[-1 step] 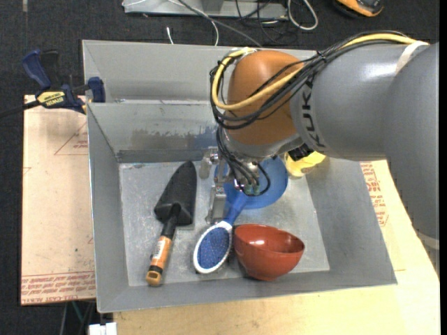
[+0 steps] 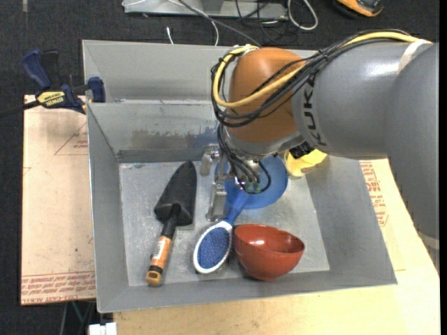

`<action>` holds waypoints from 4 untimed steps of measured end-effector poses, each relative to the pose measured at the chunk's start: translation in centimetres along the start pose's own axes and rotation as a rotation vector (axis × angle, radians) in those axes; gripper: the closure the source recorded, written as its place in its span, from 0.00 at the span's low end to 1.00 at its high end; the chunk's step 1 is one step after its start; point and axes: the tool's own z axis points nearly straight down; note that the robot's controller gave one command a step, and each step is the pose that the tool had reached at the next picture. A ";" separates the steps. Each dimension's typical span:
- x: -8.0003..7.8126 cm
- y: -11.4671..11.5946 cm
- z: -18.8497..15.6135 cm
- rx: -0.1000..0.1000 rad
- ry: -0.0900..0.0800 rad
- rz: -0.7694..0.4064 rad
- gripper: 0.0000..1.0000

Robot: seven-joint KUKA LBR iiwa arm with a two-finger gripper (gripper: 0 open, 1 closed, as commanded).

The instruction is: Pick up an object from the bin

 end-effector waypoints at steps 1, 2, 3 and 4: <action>-2.7 4.1 9.7 -0.003 -0.005 -0.525 0.00; -1.1 4.2 0.6 -0.002 -0.006 -0.396 0.00; -3.5 4.6 6.8 -0.005 0.003 -0.649 0.00; -5.5 2.8 9.7 -0.001 -0.009 -0.875 0.00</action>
Offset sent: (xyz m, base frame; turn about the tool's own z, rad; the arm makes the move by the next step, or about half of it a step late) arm 0.0096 0.0407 -0.0065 -0.3966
